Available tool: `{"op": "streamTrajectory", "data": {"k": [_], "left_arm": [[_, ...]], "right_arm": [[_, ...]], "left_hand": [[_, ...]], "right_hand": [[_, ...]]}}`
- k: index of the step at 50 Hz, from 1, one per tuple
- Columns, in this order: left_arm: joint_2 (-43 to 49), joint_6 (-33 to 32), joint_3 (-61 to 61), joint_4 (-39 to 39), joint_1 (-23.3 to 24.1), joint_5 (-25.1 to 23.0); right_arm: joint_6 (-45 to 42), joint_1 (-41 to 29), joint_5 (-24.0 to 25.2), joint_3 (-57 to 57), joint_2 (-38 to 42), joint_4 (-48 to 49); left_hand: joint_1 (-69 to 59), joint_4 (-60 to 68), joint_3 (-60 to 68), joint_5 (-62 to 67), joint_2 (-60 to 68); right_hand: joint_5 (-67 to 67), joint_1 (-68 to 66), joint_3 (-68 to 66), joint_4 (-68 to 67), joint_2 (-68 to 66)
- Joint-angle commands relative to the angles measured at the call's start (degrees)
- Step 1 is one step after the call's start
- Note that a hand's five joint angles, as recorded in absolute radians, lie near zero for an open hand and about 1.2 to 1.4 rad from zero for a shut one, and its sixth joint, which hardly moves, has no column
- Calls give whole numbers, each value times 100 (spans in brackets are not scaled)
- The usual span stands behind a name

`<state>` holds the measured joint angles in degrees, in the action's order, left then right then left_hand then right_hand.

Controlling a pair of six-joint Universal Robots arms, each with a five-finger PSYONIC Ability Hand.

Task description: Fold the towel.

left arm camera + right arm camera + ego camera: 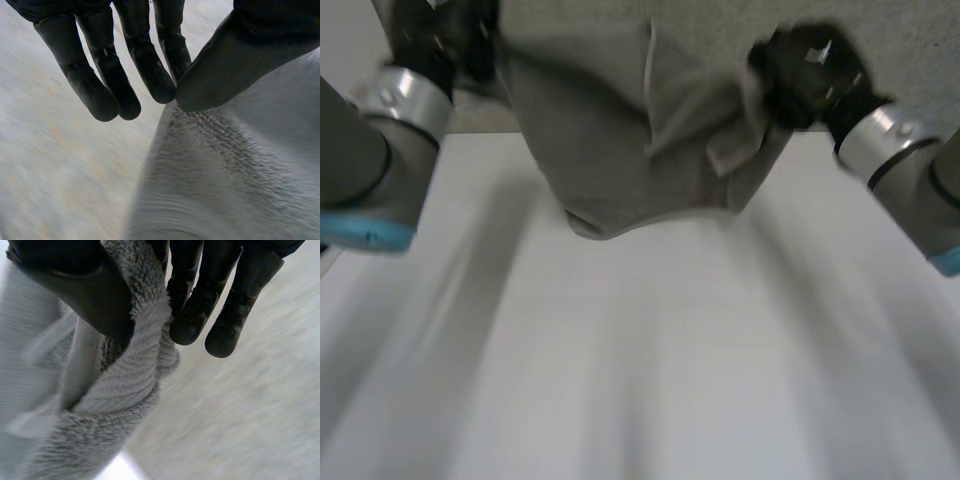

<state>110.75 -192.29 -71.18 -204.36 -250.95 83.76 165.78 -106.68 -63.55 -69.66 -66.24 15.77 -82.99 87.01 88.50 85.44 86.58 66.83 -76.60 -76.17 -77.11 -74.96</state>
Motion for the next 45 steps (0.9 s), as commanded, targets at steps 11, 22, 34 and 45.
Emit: {"op": "streamTrajectory", "data": {"k": [11,22,34,45], "left_arm": [[263,-950,-2654,960,503,-756],[237,-950,-2762,951,934,-686],[210,-942,-2586,925,873,-677],[298,-915,-2454,916,636,-659]], "right_arm": [[-2542,560,-965,207,1236,-2597],[-2498,622,-1222,-108,1140,-2536],[-2577,569,96,-1908,-669,-1166],[-3156,560,299,-3263,-1058,-927]], "left_hand": [[299,-701,-850,-1544,-658],[299,-701,-850,-1544,-658],[299,-701,-850,-1544,-658],[299,-701,-850,-1544,-658]], "right_hand": [[317,-340,-383,-289,-504],[-3709,3687,3644,3738,3523],[-6683,6660,6617,6711,6496],[-4895,4873,4830,4924,4709]]}}
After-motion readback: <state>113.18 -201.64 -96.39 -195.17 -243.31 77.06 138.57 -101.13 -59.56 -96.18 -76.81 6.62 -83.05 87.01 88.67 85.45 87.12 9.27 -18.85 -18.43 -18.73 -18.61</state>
